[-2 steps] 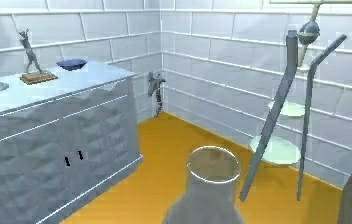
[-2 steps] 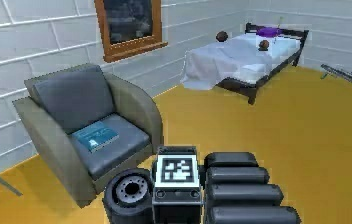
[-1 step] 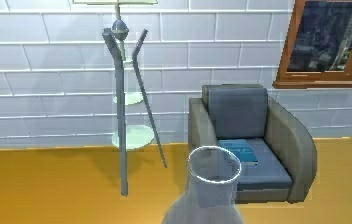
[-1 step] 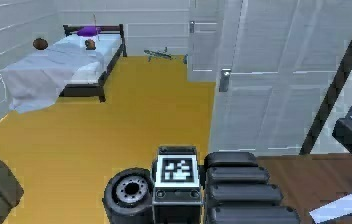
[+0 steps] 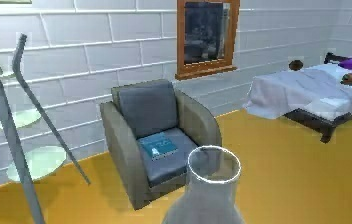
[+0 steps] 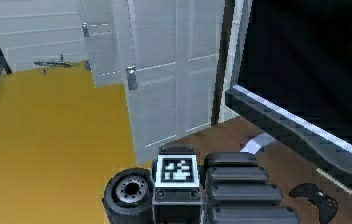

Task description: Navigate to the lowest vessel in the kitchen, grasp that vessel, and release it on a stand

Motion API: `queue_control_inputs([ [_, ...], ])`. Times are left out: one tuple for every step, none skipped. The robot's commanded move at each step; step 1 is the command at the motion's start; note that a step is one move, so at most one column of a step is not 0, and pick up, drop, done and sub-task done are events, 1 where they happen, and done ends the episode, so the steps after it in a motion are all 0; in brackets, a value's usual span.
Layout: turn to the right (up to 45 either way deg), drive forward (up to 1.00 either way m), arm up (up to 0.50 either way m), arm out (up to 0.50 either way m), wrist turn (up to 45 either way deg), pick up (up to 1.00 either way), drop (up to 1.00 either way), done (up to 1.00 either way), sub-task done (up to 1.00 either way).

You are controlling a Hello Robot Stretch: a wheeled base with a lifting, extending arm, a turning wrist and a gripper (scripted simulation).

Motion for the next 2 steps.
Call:
queue_control_inputs([
  [-45.0, 0.00, 0.00, 0.00, 0.0, 0.00, 0.00, 0.00, 0.00],
  [-45.0, 0.00, 0.00, 0.00, 0.0, 0.00, 0.00, 0.00, 0.00],
])
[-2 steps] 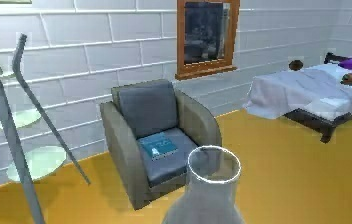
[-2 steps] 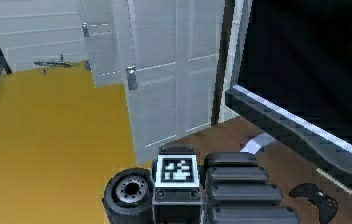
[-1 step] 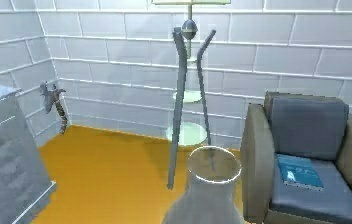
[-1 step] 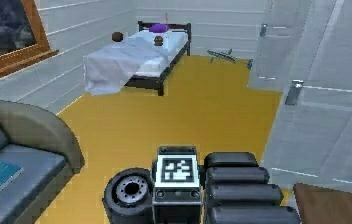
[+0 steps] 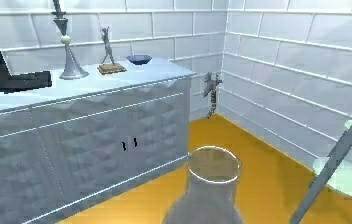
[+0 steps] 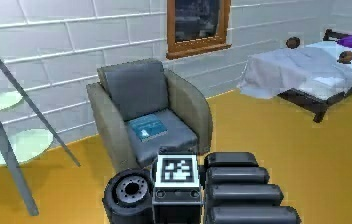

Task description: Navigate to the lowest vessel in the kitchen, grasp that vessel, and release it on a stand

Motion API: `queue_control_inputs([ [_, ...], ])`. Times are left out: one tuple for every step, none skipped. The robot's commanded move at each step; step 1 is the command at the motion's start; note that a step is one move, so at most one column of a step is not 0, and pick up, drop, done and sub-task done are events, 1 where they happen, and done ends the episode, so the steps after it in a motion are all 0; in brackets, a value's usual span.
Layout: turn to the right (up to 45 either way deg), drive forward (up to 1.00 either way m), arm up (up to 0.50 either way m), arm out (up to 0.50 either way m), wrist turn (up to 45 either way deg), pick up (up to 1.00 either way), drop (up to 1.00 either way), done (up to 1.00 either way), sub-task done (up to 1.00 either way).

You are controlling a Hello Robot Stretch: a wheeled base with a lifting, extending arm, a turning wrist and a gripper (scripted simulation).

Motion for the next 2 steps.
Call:
queue_control_inputs([
  [-45.0, 0.00, 0.00, 0.00, 0.0, 0.00, 0.00, 0.00, 0.00],
  [-24.0, 0.00, 0.00, 0.00, 0.0, 0.00, 0.00, 0.00, 0.00],
])
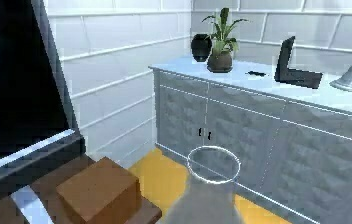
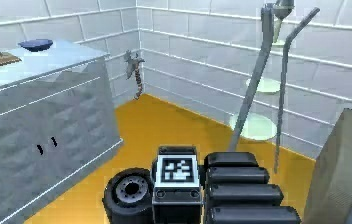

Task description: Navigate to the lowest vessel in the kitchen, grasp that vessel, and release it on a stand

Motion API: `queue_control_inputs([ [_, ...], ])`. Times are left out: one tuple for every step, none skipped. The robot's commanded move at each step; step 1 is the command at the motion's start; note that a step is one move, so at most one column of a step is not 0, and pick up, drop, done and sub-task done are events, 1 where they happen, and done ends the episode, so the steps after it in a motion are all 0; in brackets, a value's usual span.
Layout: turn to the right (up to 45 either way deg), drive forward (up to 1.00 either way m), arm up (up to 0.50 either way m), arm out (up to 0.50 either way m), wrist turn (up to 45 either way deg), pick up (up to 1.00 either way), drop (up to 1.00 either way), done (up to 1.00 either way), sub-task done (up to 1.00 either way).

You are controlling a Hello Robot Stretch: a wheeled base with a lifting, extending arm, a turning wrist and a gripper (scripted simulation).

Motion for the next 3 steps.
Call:
queue_control_inputs([
  [45.0, 0.00, 0.00, 0.00, 0.0, 0.00, 0.00, 0.00, 0.00],
  [45.0, 0.00, 0.00, 0.00, 0.0, 0.00, 0.00, 0.00, 0.00],
  [45.0, 0.00, 0.00, 0.00, 0.0, 0.00, 0.00, 0.00, 0.00],
])
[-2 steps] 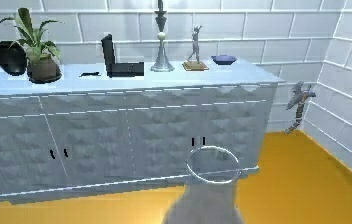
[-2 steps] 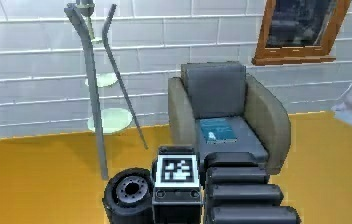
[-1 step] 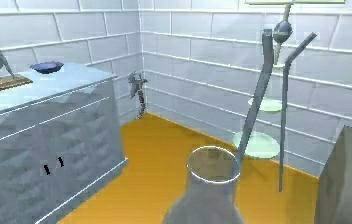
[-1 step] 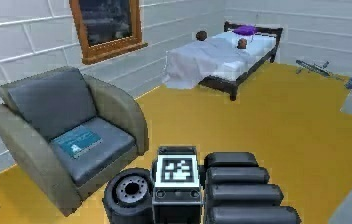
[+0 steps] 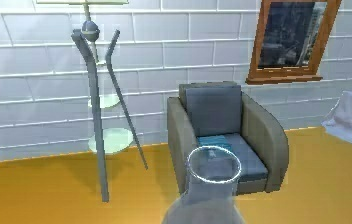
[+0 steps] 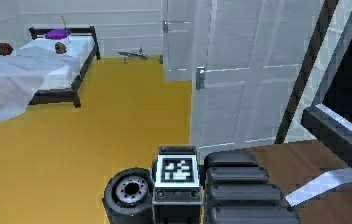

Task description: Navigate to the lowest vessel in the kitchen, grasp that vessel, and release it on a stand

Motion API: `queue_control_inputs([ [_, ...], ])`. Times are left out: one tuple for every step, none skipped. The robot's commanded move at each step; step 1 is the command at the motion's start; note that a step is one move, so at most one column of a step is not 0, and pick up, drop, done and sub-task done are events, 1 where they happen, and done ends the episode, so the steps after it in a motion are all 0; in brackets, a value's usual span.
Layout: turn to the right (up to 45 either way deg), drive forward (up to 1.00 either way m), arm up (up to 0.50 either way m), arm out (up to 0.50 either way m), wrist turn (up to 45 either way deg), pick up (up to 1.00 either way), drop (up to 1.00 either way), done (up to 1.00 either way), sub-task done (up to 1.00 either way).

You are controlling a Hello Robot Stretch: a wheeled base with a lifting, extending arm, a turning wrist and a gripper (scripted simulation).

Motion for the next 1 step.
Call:
queue_control_inputs([
  [21.0, 0.00, 0.00, 0.00, 0.0, 0.00, 0.00, 0.00, 0.00],
])
